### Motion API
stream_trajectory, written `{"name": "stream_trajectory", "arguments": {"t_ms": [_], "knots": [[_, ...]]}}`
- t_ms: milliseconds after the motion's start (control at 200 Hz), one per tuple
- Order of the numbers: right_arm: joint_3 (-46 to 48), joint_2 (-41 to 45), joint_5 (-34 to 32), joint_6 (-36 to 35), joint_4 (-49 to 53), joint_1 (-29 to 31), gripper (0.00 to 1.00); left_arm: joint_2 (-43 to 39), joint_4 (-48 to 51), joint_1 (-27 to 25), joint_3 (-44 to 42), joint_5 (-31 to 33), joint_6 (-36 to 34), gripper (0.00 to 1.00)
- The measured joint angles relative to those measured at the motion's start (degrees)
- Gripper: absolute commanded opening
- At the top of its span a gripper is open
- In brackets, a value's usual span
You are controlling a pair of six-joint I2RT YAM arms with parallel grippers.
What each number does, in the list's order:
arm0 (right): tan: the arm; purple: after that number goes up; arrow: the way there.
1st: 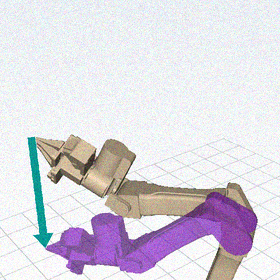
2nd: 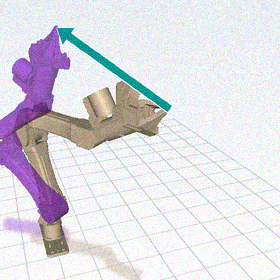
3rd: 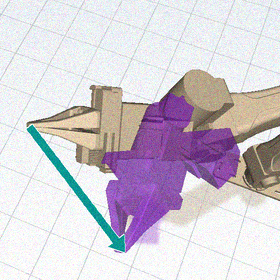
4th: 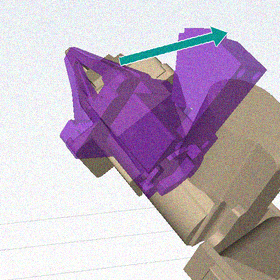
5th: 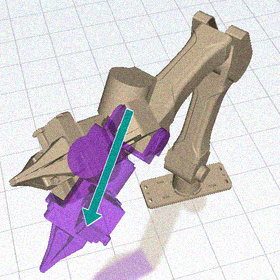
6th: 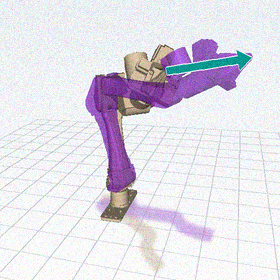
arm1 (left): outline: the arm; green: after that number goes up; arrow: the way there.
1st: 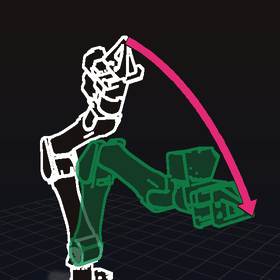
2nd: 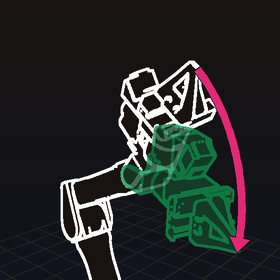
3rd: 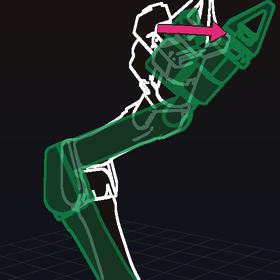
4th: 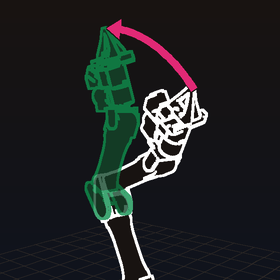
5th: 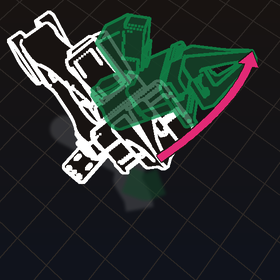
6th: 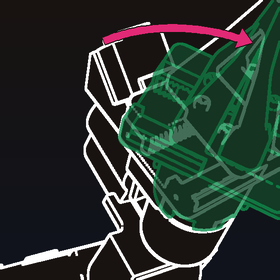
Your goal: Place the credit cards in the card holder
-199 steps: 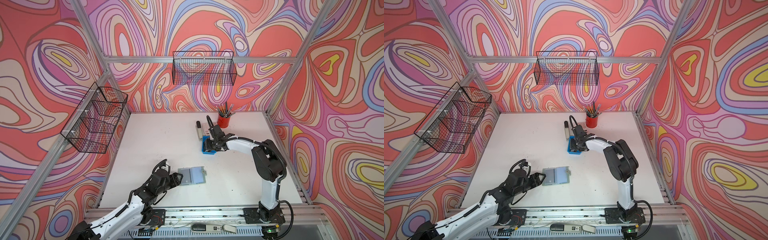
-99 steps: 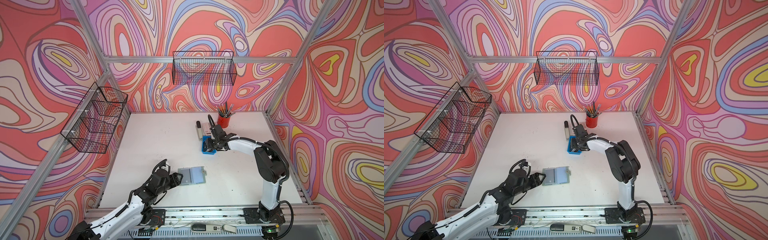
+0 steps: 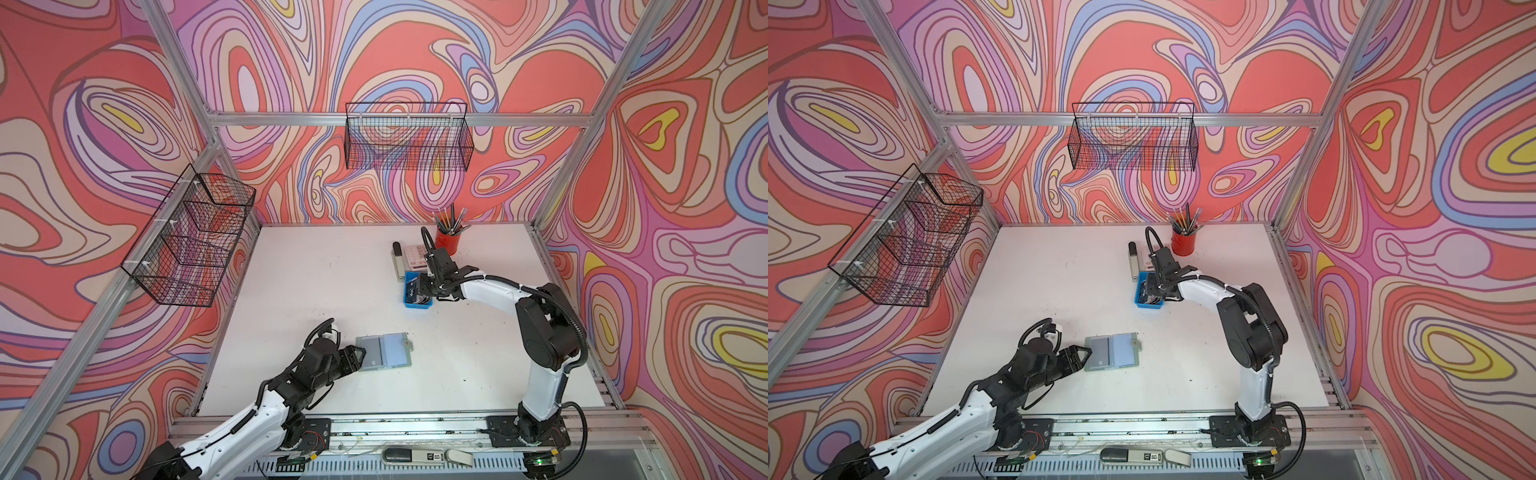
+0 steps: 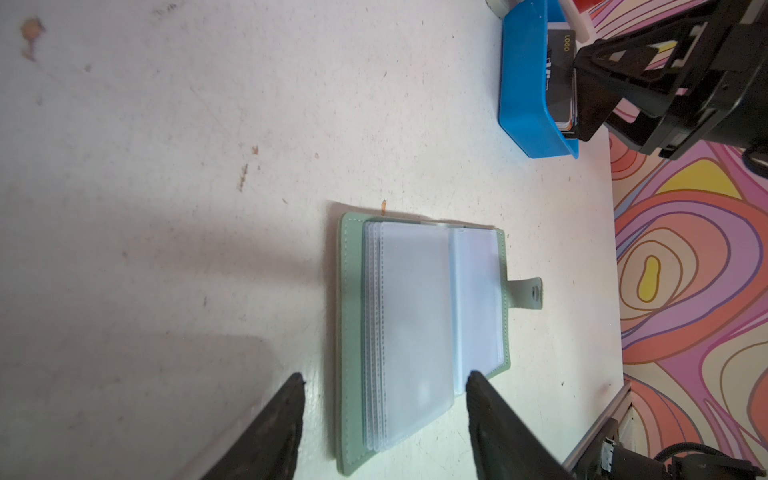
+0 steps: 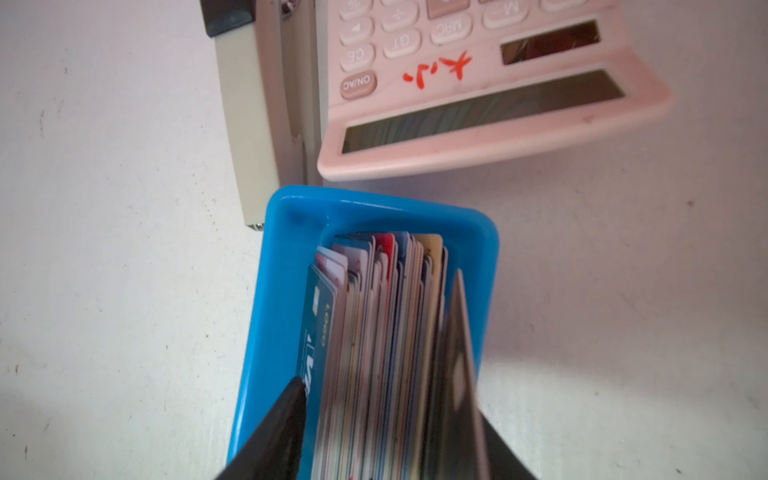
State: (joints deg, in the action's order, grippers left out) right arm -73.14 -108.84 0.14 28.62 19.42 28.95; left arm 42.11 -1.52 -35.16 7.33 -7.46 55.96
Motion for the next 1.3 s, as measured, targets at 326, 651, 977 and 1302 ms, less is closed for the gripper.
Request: {"name": "stream_trajectory", "arguments": {"t_ms": [326, 651, 977, 1302], "knots": [[0.5, 1.4, -2.3, 0.0, 0.8, -0.1, 0.43, 0.0, 0.0, 0.0, 0.0, 0.0, 0.0, 0.63], [0.7, 2.0, -4.9, 0.0, 1.6, -0.4, 0.12, 0.0, 0.0, 0.0, 0.0, 0.0, 0.0, 0.64], [0.7, 4.3, -7.7, 0.0, 3.9, -0.4, 0.00, 0.0, 0.0, 0.0, 0.0, 0.0, 0.0, 0.63], [1.2, 17.7, -7.7, 1.0, 8.5, -0.4, 0.00, -5.0, 0.5, 0.0, 1.4, -3.1, -1.2, 0.59]]}}
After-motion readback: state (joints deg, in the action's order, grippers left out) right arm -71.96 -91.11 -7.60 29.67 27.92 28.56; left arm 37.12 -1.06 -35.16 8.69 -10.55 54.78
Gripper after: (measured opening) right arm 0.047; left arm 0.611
